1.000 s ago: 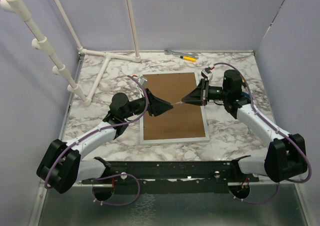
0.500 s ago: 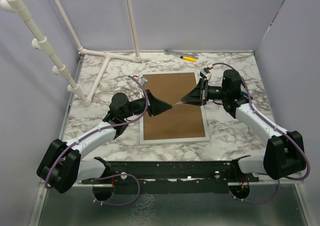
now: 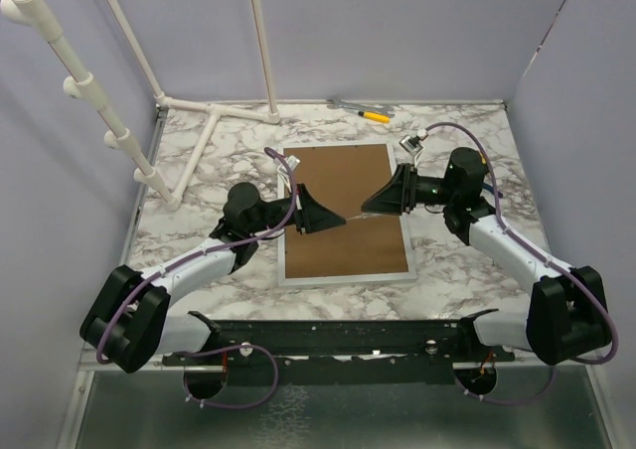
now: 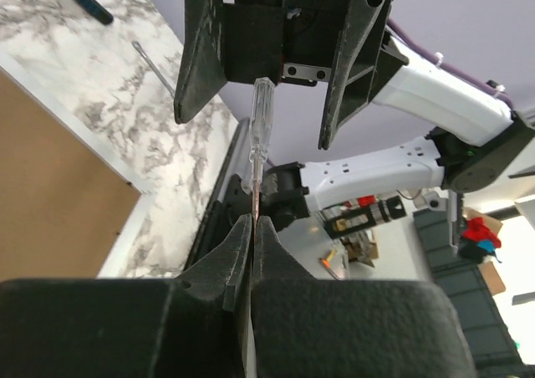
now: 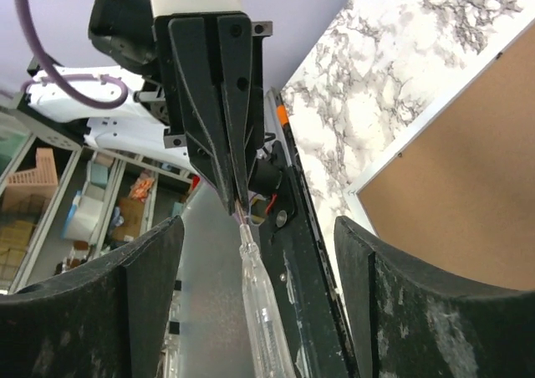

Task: Take the photo out of the frame
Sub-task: Adjust the screwdriver.

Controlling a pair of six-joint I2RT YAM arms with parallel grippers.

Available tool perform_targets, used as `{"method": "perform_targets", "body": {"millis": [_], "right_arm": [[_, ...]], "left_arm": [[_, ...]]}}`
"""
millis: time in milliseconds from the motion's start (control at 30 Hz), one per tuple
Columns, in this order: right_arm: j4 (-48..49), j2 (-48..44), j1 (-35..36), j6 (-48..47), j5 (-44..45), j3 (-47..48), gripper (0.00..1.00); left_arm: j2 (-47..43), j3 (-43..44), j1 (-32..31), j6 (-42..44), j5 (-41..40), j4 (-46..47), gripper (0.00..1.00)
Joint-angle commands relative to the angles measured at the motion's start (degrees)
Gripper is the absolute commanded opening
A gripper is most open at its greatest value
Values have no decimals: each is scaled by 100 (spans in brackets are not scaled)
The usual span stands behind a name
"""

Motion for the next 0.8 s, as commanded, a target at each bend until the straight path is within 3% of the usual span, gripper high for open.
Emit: {"method": "perform_targets", "body": {"millis": [0, 100, 300, 567, 767], "right_arm": [[988, 110, 1, 86, -501, -92, 72], [1183, 134, 5, 324, -655, -96, 70], [775, 1, -2, 312, -719, -57, 83], [56, -152, -4, 21, -632, -33, 60], [-19, -226, -55, 77, -623, -31, 55]], "left_arm": [[-15, 293, 41, -584, 489, 402, 0], [-43, 356, 41, -610, 494, 409, 0], [-50, 377, 50, -559, 476, 410, 0], [28, 396, 67, -513, 538, 411, 0], [18, 361, 105, -492, 587, 411, 0]]}}
